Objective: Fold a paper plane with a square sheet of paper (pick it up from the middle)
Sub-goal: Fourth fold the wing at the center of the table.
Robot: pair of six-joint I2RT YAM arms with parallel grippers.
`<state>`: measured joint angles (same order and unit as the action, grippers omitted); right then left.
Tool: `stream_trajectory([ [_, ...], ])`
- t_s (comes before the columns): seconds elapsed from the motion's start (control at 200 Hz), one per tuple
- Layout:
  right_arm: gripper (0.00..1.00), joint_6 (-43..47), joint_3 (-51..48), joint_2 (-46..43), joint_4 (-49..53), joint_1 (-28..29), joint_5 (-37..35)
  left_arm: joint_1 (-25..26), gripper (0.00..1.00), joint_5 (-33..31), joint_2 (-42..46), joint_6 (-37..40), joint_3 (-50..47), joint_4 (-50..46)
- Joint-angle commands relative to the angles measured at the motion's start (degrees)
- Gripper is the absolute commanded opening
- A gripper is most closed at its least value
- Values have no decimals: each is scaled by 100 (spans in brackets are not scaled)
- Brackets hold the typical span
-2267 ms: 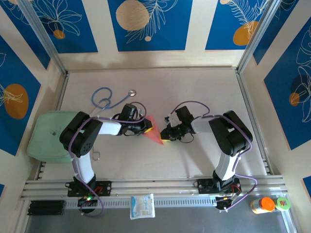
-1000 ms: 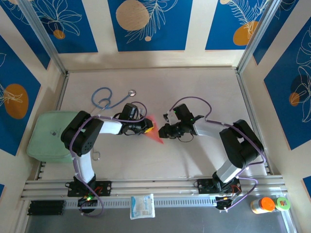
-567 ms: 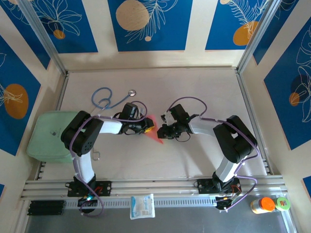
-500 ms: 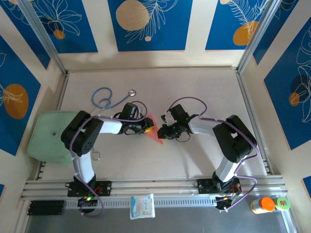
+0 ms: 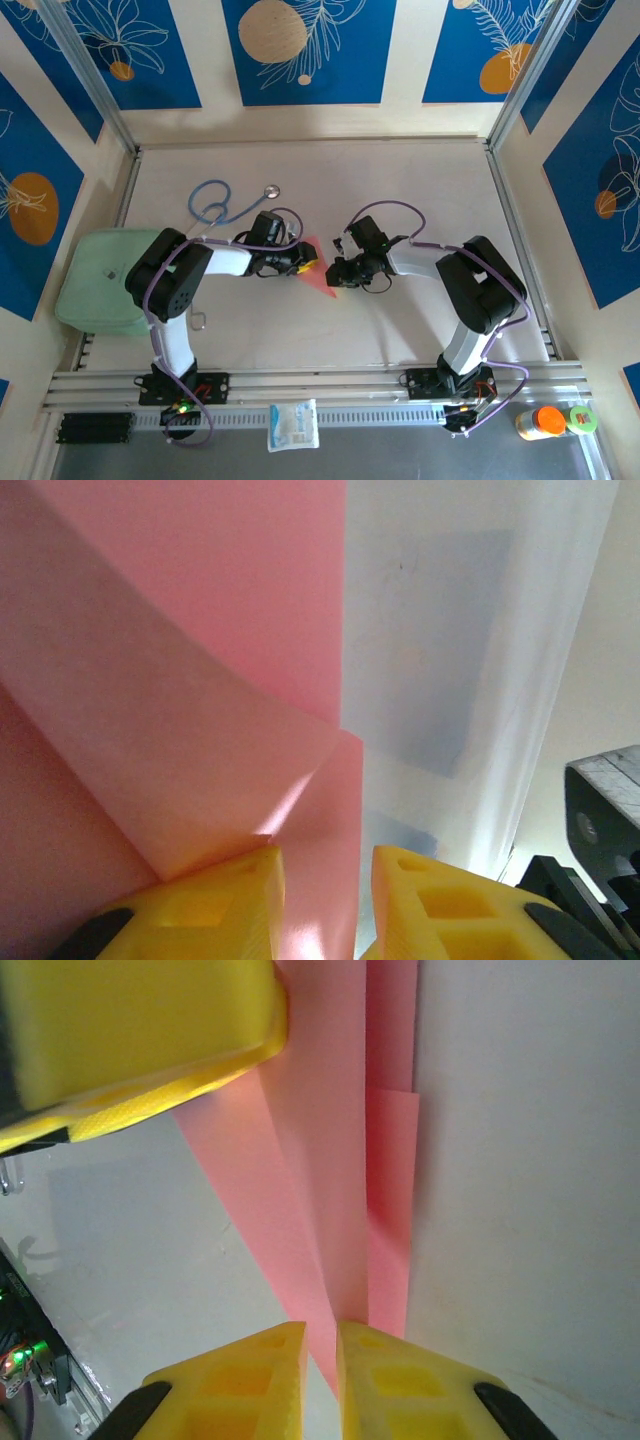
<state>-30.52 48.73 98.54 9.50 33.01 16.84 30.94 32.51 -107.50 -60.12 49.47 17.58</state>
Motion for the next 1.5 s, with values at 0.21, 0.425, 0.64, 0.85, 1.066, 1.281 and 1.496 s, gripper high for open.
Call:
stream_trajectory([
  [0.21, 17, -64, 121, 155, 219, 38, -106, 39, 31, 117, -95, 31, 146, -42],
  [0.425, 17, -72, 134, 185, 268, 30, -163, 43, 32, 125, -64, 31, 172, -49],
  [0.64, 16, -86, 184, 265, 390, 22, -252, 45, 29, 105, 240, 47, 160, -181],
  [0.85, 15, -82, 218, 295, 517, 11, -340, 103, 22, 127, 399, 94, 97, -240],
  [1.066, 15, -78, 229, 296, 558, 3, -366, 148, 17, 227, 158, 78, 179, -125],
  [1.281, 15, -94, 251, 285, 562, -5, -341, 160, 15, 278, -67, 83, 348, -113],
  [1.496, 15, -111, 242, 248, 562, -23, -338, 153, 15, 195, -201, 94, 370, -185],
])
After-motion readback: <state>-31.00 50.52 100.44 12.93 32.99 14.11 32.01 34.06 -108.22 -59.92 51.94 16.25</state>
